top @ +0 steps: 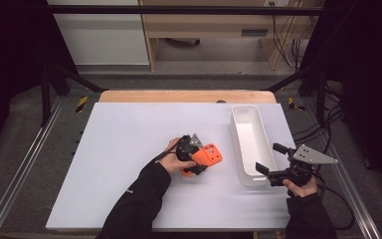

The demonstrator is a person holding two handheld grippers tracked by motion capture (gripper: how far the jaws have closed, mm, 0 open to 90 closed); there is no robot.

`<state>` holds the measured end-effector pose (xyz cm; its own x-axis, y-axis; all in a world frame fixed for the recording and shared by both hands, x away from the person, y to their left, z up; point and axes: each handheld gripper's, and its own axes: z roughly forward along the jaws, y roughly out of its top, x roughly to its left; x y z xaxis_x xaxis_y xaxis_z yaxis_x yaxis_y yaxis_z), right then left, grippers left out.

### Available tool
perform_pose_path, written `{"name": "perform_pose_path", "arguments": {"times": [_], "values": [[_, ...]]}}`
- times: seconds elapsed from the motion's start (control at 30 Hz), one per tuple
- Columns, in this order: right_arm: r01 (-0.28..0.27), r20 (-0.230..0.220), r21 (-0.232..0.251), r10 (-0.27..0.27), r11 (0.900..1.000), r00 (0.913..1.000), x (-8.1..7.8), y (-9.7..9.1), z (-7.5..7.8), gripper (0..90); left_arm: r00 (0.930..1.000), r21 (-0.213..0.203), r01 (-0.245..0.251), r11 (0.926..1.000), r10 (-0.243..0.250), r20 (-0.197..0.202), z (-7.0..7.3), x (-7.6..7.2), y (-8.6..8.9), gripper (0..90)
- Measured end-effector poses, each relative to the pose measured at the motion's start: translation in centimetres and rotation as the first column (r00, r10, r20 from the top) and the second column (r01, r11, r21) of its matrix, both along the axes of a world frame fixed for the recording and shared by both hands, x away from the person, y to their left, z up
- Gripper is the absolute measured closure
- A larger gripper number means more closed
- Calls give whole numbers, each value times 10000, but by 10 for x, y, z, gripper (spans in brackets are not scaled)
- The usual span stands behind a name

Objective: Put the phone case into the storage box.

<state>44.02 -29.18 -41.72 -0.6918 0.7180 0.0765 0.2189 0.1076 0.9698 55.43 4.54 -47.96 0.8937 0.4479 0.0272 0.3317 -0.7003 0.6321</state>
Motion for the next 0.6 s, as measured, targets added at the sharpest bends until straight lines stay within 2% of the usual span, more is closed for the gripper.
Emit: {"name": "perform_pose_path", "arguments": {"times": [0.33,0.5,0.6], "values": [[-15,5,-8,15,10000,10000,0,0,0,3,9999,-66,99,9999,-99,32,0,0,1,88],[-8,4,6,8,10000,10000,0,0,0,4,9998,-50,222,9997,-222,12,2,-2,1,150],[-19,6,-6,19,10000,10000,0,0,0,4,9998,-49,203,9998,-203,-27,2,-2,1,153]]}}
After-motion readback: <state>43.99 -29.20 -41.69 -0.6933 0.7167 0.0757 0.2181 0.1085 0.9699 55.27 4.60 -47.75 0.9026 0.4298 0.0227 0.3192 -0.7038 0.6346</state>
